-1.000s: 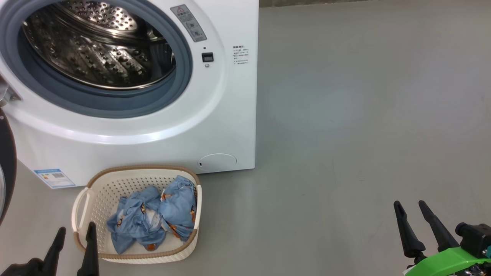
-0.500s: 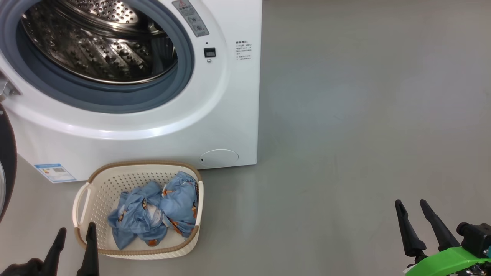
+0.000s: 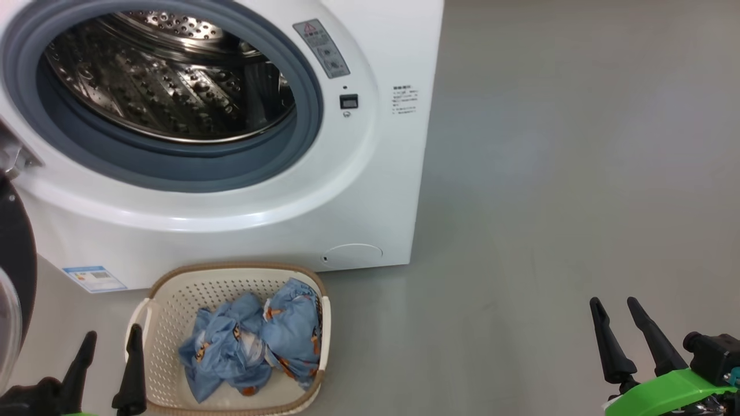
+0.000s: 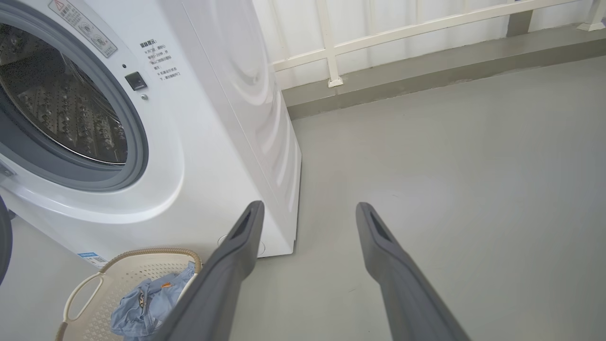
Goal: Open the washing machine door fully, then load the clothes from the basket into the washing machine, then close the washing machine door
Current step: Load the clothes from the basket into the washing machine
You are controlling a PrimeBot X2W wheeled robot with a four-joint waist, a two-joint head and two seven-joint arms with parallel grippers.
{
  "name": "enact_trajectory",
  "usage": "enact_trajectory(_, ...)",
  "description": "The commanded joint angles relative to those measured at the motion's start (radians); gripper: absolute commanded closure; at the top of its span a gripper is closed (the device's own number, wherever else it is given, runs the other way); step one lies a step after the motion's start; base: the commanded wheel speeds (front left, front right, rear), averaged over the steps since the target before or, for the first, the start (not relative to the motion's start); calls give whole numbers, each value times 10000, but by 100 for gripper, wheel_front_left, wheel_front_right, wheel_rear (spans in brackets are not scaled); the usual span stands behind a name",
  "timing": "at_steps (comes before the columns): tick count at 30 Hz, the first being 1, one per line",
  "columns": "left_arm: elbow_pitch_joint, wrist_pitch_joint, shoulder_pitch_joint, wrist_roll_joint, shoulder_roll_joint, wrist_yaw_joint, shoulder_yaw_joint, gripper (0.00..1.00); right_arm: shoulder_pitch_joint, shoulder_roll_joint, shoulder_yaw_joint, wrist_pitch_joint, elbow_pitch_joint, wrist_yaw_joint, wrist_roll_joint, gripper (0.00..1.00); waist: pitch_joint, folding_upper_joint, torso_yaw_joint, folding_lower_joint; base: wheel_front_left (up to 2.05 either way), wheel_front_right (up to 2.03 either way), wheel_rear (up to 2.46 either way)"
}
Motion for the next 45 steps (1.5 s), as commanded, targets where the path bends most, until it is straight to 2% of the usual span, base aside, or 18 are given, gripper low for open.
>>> enact_trajectory(1, -205, -65, -480, 49, 263, -21, 344, 0, -243, -130, 237, -120, -262, 27, -129, 0, 67, 0, -1, 0, 112, -138, 26)
enact_trajectory(24, 411, -65, -752, -104, -17, -21, -50, 0, -552, 52, 411, -120, -285, 27, -166, 0, 561, 0, 73, 0, 22, -22, 0)
enact_trajectory(32, 1860, -65, -1534, -388, -22, -21, -690, 0, -989, 250, 599, -120, -436, 27, -235, 0, 1556, 0, -54, 0, 0, 0, 0)
enact_trajectory(45, 4700, -65, -4349, -1278, 747, -21, -2606, 0, -2128, 622, 583, -120, -766, 27, -424, 0, 3979, 0, -330, 0, 0, 0, 0)
